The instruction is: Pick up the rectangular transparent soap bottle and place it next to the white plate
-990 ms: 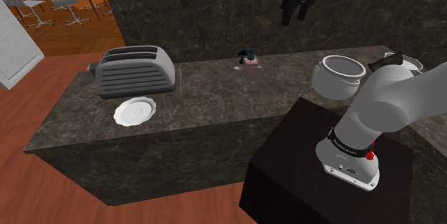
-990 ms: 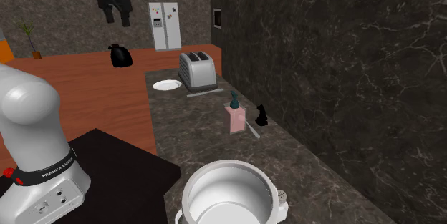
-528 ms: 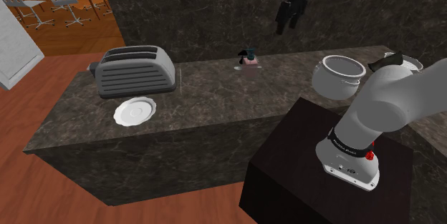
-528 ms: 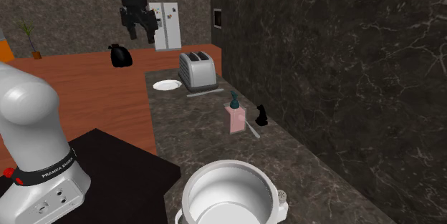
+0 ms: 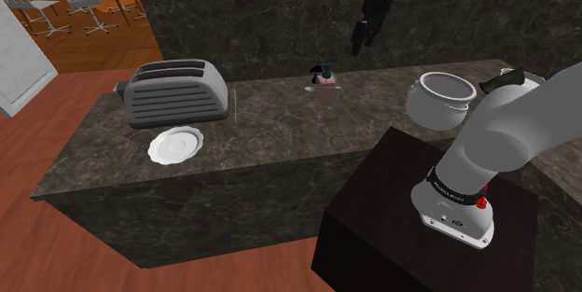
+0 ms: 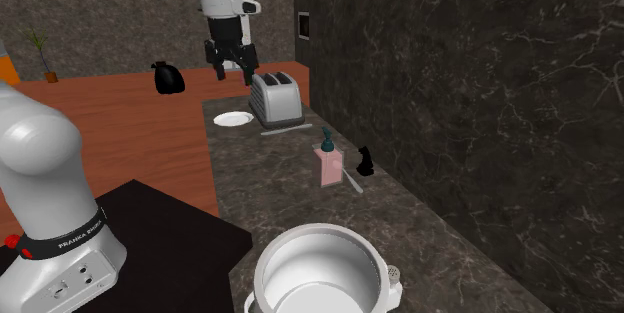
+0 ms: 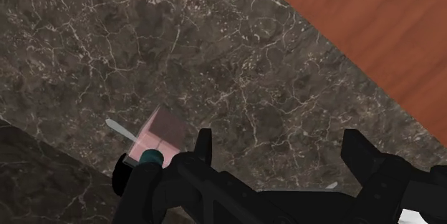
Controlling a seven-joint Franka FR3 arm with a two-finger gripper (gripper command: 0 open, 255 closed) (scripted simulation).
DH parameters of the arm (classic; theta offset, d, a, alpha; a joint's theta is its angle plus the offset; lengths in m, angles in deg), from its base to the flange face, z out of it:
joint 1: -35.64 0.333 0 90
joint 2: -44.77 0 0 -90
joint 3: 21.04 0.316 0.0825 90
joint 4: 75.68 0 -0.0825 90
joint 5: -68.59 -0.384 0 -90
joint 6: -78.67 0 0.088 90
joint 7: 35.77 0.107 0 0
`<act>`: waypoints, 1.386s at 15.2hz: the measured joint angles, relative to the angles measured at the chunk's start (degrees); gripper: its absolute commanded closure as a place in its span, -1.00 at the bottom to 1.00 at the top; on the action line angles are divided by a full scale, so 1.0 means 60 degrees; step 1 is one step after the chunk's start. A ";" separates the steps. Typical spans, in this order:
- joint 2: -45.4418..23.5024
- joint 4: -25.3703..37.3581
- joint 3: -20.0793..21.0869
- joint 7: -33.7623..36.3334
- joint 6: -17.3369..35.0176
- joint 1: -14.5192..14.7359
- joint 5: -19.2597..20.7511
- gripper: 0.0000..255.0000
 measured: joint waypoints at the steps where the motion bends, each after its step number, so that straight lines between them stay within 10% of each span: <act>1: -0.0304 0.0054 -0.0153 -0.0220 0.0295 0.0012 0.0000 -1.00; 10: -0.3326 0.0966 -0.1392 -0.2454 0.2712 0.0264 -0.0782 -1.00; 21: -0.7645 0.3768 -0.1644 -0.6018 0.4085 -0.0305 -0.3698 -1.00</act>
